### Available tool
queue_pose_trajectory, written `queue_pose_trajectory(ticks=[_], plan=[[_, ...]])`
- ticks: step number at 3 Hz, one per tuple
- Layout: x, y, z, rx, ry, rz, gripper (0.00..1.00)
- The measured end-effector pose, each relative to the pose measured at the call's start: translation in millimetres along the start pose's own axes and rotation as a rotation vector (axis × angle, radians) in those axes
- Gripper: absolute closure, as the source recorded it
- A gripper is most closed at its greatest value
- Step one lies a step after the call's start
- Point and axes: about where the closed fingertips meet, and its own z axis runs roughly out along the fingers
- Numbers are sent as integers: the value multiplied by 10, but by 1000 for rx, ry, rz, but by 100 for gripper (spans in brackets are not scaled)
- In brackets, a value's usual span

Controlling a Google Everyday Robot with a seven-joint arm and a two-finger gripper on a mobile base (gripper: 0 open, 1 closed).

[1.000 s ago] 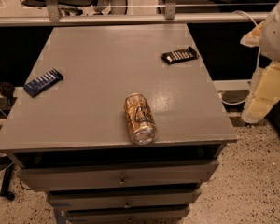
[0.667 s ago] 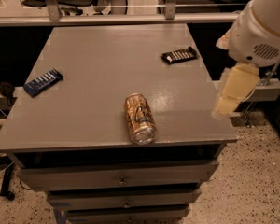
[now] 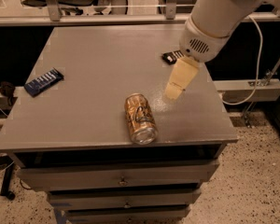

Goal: Move orange can near rxbar blueberry

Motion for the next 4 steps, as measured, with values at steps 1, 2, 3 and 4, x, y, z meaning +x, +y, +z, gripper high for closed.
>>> queue_pose_trajectory(ticks=[1,2,3,4], plan=[[-158,-75,168,-26,-12,175,0],[-282,-60,250,-50,-34,352,0],[-395,29,263,-48,-37,502,0],[-560,205,310,-16,1,595,0]])
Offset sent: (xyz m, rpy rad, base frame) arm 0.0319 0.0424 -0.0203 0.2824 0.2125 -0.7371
